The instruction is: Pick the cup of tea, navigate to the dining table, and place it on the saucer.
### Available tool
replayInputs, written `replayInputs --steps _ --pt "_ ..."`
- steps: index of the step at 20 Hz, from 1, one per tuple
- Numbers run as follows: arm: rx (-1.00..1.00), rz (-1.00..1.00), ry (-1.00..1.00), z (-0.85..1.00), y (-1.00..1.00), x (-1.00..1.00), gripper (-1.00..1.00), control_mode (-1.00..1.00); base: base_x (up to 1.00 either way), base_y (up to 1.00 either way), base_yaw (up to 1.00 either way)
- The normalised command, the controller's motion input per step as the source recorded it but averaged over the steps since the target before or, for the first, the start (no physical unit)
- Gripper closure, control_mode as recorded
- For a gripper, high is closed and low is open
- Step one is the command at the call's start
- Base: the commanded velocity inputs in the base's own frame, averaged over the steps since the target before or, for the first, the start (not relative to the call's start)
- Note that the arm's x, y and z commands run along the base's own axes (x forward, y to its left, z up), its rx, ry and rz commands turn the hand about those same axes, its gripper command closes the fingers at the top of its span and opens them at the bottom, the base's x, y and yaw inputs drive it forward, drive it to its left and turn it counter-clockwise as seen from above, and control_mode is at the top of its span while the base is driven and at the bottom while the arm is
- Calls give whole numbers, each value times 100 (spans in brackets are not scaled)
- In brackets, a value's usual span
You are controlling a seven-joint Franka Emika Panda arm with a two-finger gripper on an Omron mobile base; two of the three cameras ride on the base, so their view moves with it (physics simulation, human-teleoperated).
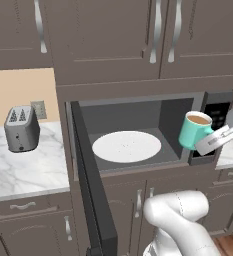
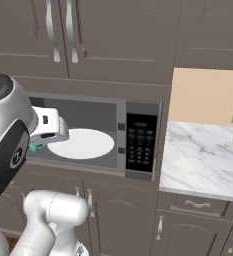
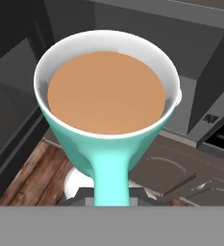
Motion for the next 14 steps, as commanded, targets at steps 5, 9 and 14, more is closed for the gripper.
replayInputs --steps 5,9,14 --pt "0 0 0 0 0 0 100 -100 0 0 0" --pt "0 0 0 0 0 0 100 100 -31 0 0" --pt "0 0 0 0 0 0 100 100 -100 -5 -14"
